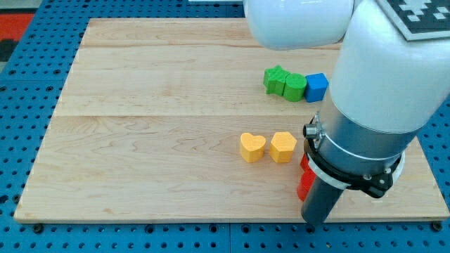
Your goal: Move the red circle parallel right to the red star
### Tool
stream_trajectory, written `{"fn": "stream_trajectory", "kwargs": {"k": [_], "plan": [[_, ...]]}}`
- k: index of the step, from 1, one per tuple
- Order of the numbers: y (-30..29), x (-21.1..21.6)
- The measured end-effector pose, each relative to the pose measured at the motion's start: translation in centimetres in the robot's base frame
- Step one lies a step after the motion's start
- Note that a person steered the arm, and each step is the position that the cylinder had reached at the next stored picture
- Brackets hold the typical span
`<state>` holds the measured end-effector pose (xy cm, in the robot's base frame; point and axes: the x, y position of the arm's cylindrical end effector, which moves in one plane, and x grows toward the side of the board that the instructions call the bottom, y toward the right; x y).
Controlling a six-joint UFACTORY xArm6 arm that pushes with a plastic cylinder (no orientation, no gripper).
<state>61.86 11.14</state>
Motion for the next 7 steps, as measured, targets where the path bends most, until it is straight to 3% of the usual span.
{"fn": "stream_trajectory", "kwargs": {"k": [2, 5, 7], "plan": [[0.0, 0.0], [-16.2, -4.3], [-15.7, -9.8]]}}
